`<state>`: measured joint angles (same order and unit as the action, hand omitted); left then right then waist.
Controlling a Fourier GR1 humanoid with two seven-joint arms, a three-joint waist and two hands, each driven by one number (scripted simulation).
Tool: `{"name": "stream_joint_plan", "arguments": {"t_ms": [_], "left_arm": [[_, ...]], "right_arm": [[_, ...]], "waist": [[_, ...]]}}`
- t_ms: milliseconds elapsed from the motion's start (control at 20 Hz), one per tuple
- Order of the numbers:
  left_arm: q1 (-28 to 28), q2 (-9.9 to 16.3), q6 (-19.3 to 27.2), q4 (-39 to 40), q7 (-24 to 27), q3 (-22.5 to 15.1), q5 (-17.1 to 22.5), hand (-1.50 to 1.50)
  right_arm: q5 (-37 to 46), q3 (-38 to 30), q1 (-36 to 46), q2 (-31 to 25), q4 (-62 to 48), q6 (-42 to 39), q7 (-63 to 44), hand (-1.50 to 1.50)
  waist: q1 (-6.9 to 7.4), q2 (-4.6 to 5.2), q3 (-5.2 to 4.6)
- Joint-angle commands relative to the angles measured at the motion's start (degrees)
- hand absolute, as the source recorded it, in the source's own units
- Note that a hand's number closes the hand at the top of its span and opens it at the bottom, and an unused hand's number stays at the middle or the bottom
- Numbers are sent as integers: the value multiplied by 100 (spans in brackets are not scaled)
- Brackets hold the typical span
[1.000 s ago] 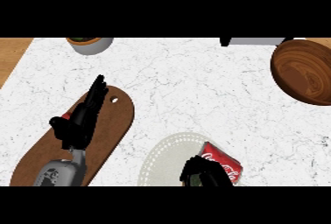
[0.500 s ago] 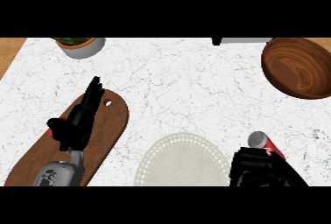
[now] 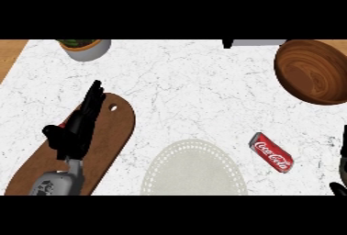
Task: Pick the squash from the placemat and place it in the bowl
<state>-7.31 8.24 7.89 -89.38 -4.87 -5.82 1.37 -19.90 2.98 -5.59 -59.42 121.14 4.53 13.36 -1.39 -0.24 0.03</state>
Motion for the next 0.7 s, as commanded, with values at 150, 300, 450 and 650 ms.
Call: {"name": "stream_joint_plan", "arguments": {"t_ms": [150, 300, 450, 650], "left_arm": [[-91, -272, 137, 104, 41, -176, -233, 0], [-179, 48, -296, -44, -137, 95, 101, 0], [-345, -230, -4, 54, -227, -93, -171, 0], [-255, -171, -182, 168, -47, -81, -141, 0]], "right_arm": [[-1182, -1459, 752, -435, -489, -736, -1143, 150], [-1028, -1305, 1461, -484, -1296, -806, -1339, 150], [-1049, -968, 2214, -505, -1860, -951, -1641, 150], [273, -700, 2199, -399, -2480, -857, -1162, 150]], "waist": [[126, 21, -7], [236, 40, -7], [297, 59, -8], [304, 71, -5]]}}
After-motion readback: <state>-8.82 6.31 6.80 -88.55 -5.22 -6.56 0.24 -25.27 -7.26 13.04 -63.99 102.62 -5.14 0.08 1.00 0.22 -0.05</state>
